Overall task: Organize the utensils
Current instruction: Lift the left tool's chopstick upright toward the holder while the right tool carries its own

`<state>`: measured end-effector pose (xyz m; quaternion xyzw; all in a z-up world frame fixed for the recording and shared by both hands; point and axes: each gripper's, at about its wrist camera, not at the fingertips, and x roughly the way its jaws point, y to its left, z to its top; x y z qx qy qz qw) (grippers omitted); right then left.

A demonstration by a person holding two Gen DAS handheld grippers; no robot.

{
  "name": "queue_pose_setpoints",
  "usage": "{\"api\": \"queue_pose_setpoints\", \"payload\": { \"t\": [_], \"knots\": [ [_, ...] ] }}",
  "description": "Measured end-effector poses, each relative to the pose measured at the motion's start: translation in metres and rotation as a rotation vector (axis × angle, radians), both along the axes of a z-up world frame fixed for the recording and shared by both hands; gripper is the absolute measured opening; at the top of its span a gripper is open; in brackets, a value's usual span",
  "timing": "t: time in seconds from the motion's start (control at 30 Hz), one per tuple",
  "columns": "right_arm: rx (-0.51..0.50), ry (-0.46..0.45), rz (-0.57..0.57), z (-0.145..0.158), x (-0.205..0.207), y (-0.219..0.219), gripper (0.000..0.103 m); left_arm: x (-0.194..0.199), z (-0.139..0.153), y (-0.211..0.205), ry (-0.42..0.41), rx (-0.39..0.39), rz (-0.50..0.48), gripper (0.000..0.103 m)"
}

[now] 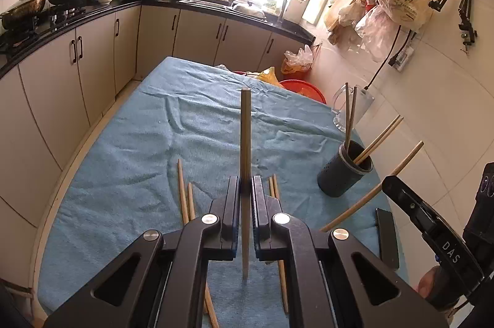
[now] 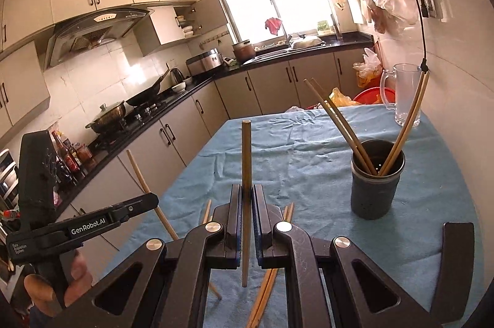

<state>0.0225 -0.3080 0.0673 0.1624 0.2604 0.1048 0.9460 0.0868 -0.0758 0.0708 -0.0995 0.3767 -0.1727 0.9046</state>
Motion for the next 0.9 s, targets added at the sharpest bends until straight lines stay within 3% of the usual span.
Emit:
{"api": "queue_pose_setpoints", "payload": {
  "t": [0.9],
  "knots": [
    [0.030, -0.021, -0.025, 0.005, -0.010, -0.016, 0.007, -0.004, 0.007, -0.007, -0.017, 0.000, -0.025, 0.006]
  ]
}}
